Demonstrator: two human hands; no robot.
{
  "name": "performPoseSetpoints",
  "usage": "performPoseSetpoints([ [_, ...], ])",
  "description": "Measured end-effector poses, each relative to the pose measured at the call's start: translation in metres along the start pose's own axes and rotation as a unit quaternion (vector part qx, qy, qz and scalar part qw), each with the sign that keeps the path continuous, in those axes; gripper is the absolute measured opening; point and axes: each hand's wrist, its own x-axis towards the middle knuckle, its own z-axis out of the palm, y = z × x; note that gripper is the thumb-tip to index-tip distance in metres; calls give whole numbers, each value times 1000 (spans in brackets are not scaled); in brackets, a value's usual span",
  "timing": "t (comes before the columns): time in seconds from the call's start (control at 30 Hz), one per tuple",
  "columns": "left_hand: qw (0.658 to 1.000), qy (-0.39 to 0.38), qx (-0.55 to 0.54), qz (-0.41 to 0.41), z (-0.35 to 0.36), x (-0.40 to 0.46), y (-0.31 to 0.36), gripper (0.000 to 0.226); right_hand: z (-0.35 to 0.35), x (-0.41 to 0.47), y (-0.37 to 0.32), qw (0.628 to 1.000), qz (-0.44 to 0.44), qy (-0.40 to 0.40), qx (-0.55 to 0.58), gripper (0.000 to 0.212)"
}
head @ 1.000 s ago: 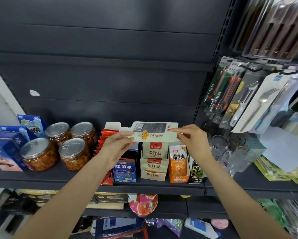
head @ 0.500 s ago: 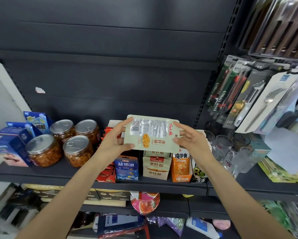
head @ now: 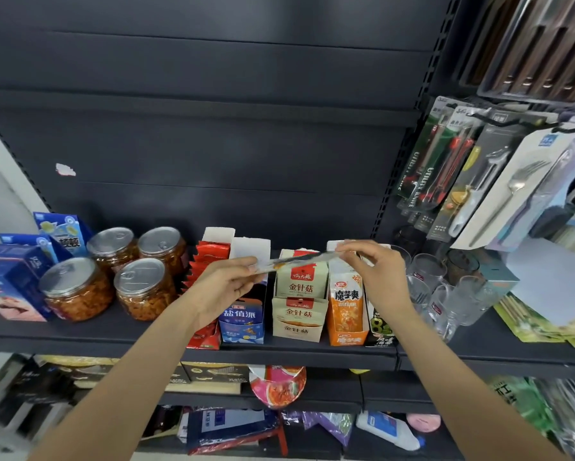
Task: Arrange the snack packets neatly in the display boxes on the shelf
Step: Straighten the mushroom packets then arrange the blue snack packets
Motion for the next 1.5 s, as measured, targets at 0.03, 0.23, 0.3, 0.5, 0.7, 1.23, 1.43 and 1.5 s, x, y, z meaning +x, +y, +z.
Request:
performPoseSetpoints([
  [0.03,999,11,39,9,1,3,-2,38,0,0,1,1000,-10,10,-4,17],
  [0.23,916,64,378,116,-3,18,-19,60,-1,9,20,989,-56,20,-138,14],
  [0.3,874,43,470,119,-8,22,-25,65,2,11,26,980,-70,-11,-189,13],
  [0.5,799,14,591,108,-16,29,-35,64,25,13,27,929,-44,-177,-323,26],
  [0.7,785,-6,613,93,-19,33,-36,55,57,21,32,877,-8,-262,-404,31],
  [1.23,786,-2,612,90,-16,32,-34,48,56,12,34,890,-20,-316,-328,40],
  [1.43,784,-3,615,83,-15,29,-34,49,58,20,36,891,2,-282,-356,33],
  [1.5,789,-2,610,80,-16,29,-34,48,57,20,34,886,1,-274,-374,24],
])
